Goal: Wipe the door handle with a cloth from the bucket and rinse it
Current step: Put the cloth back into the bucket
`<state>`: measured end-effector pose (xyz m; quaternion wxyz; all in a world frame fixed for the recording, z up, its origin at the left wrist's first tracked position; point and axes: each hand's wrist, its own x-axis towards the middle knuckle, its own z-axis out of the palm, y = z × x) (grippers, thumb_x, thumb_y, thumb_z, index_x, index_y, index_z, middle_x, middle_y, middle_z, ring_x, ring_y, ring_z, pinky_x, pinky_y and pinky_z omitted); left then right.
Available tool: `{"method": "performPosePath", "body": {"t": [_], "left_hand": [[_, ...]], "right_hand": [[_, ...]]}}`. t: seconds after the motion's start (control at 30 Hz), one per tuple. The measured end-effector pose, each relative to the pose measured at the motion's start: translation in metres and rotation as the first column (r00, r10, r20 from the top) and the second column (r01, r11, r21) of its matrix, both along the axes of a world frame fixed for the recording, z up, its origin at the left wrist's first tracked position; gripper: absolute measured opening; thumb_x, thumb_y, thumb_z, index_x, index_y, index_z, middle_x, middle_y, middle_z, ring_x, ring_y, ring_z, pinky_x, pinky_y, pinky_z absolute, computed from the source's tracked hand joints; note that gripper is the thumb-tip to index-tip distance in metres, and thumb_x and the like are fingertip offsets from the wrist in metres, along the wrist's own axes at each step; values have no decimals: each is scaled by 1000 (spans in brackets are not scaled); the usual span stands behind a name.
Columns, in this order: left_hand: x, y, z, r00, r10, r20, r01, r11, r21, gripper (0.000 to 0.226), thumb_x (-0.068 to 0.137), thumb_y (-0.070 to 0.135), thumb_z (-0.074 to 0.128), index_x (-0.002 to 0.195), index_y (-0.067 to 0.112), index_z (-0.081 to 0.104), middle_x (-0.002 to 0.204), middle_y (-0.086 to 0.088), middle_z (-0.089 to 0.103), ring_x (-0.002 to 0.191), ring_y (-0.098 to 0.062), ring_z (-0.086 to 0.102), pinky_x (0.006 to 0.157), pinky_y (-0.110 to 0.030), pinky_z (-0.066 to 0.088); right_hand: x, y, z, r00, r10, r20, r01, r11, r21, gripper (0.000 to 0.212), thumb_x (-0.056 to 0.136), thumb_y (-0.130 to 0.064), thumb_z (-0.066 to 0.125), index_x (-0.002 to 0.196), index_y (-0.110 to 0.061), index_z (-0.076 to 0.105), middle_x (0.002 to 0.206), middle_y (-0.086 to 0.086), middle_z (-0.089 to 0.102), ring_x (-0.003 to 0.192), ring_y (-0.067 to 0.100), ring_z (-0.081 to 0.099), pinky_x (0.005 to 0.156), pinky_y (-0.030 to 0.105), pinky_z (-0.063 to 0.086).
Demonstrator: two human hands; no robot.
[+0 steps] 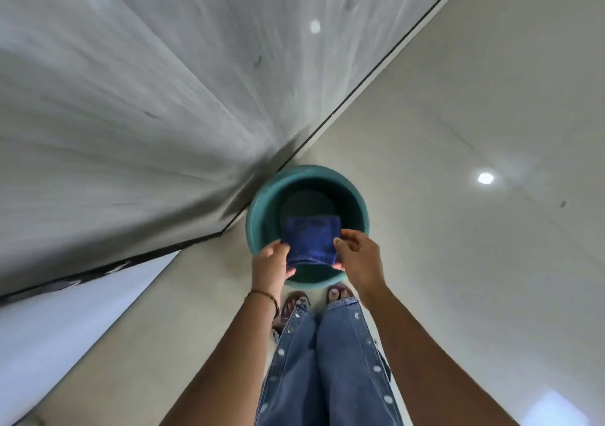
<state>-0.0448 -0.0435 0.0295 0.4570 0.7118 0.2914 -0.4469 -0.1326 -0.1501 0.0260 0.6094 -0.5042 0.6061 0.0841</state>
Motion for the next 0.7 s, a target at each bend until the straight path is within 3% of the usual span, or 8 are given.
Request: {"method": "performPosePath", "body": {"t": [0.1,0.17,0.23,0.27,0.37,0.47,0.57,0.7], "left_hand": [[17,-14,-86,980,-195,32,194,980,34,28,92,10,49,118,6,60,94,-11,58,77,-22,54,69,-34,49],[24,-15,-136,963,-266,48,262,962,75,16,91,9,49,92,11,65,86,-12,55,77,-20,49,73,-37,46],[29,-16,-177,961,-269,60,260,957,127,30,91,6,49,64,19,51,80,-11,50,82,-19,44,72,-35,41],[32,-18,-193,968,-245,52,235,962,141,35,92,4,48,61,21,46,75,-10,50,82,-19,43,72,-34,39],[31,-19,-238,979,-205,18,199,966,167,19,92,-1,47,82,9,60,76,-7,56,87,-21,49,75,-31,39],[26,-19,-270,986,-167,0,164,968,188,33,90,-5,45,120,-4,57,108,-18,64,102,-30,60,84,-37,46],[25,-20,-287,992,-129,-8,128,969,212,38,89,-8,40,123,-4,56,122,-22,61,112,-35,58,92,-39,46],[28,-24,-278,988,-153,-21,155,972,178,38,89,-6,40,122,0,57,121,-20,62,101,-30,60,77,-32,45]], "right_hand": [[11,-3,-92,996,20,-83,-25,998,-62,12,89,-8,58,97,-17,58,82,12,68,87,40,68,82,56,55],[19,0,-141,993,5,-119,-12,998,-60,13,90,-8,57,102,-14,58,79,9,65,91,39,66,86,55,54],[32,3,-175,989,-24,-145,17,999,-46,26,91,-6,54,117,-5,56,88,13,66,93,35,65,90,48,53],[38,4,-191,985,-42,-168,35,998,-46,30,91,-4,52,121,-3,55,96,17,67,96,34,64,90,43,51],[49,6,-234,963,-95,-253,81,995,-66,35,91,5,46,124,-1,54,121,22,63,113,34,59,95,34,43],[56,10,-266,951,-130,-281,110,990,-85,41,89,12,37,126,2,52,125,21,59,110,27,56,99,34,42],[62,15,-288,942,-160,-295,137,986,-95,46,90,10,36,133,0,47,135,22,53,118,27,54,106,41,42],[66,19,-278,939,-34,-342,24,999,-35,50,92,7,41,141,2,37,140,24,49,129,36,48,109,41,40]]}}
